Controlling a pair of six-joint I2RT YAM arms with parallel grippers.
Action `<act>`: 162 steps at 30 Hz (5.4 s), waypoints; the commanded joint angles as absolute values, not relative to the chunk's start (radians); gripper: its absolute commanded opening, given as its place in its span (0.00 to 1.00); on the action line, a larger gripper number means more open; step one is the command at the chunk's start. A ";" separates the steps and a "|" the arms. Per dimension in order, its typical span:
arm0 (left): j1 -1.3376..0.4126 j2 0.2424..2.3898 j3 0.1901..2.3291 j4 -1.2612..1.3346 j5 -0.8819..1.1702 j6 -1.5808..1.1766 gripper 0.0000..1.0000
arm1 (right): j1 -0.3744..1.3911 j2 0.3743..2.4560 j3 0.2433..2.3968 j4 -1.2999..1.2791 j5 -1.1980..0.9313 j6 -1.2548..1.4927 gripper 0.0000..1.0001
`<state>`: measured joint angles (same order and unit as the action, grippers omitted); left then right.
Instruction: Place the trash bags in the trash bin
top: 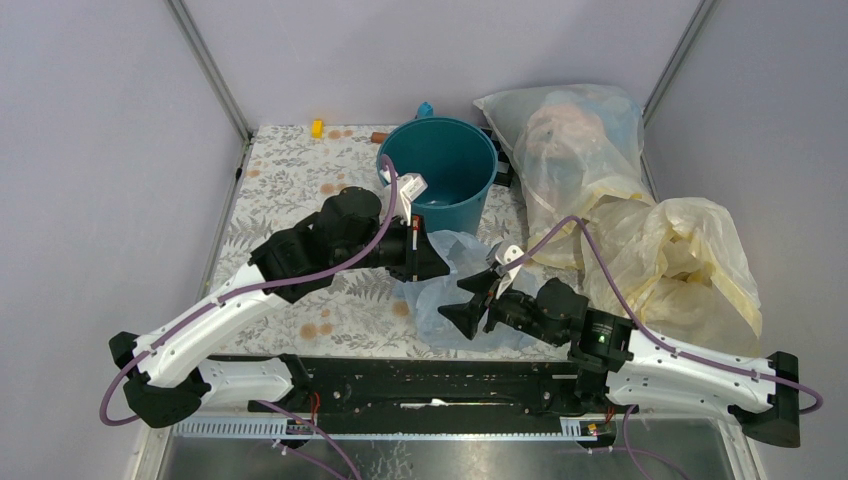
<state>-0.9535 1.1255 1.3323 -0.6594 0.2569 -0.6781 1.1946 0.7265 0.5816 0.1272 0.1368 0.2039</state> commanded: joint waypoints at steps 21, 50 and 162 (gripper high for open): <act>-0.953 1.078 1.275 -0.536 0.336 -0.702 0.13 | 1.190 0.767 0.747 0.109 0.208 0.217 0.00; -0.939 0.771 0.777 -0.321 -0.153 -1.029 0.54 | 1.190 0.596 0.644 -0.087 0.331 0.284 0.00; -0.667 0.447 0.755 -0.446 0.159 -0.886 0.77 | 1.190 1.216 1.064 0.202 0.061 0.341 0.11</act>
<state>-0.6659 0.4515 0.7624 -0.4629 0.2153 -0.9401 1.1946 1.1946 0.9997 0.1356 0.1314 0.3412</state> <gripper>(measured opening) 0.758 0.102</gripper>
